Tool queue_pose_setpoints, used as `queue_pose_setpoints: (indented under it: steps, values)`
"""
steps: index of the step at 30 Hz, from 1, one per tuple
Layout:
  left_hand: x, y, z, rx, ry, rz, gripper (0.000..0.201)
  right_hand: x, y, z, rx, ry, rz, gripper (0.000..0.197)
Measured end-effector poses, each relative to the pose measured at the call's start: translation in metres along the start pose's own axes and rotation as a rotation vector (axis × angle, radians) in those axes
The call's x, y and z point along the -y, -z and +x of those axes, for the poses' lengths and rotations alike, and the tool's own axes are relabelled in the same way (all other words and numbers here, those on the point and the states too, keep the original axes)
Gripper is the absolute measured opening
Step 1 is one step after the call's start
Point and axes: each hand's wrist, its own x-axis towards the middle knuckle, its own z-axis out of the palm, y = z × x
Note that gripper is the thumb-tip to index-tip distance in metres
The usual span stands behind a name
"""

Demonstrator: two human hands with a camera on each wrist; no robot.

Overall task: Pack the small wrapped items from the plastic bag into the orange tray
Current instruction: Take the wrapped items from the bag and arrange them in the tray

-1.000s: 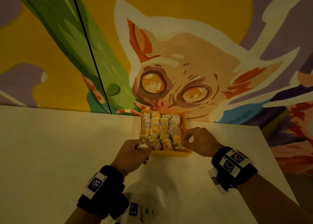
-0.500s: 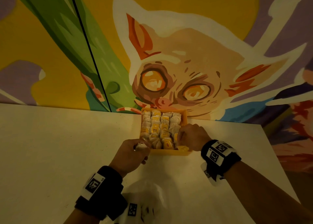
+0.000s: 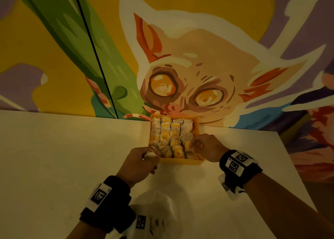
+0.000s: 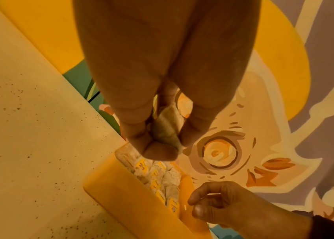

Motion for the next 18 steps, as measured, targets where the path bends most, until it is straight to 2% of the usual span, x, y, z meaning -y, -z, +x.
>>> queue_pose_setpoints:
  steps: [4, 10, 14, 18]
  values:
    - [0.0, -0.001, -0.001, 0.0, -0.003, 0.003, 0.013, 0.001, 0.002, -0.005, 0.017, 0.014, -0.048, 0.016]
    - [-0.003, -0.003, -0.003, 0.013, 0.012, -0.052, 0.013, 0.006, 0.0, -0.004, 0.048, 0.003, -0.26, 0.021]
    - [-0.006, -0.003, -0.006, 0.057, -0.018, -0.096, 0.025, 0.005, -0.011, 0.0, 0.084, 0.046, -0.498, 0.023]
    - [-0.003, -0.002, -0.005, 0.073, -0.044, -0.104, 0.025, 0.008, -0.015, 0.0, 0.14, 0.032, -0.678, 0.028]
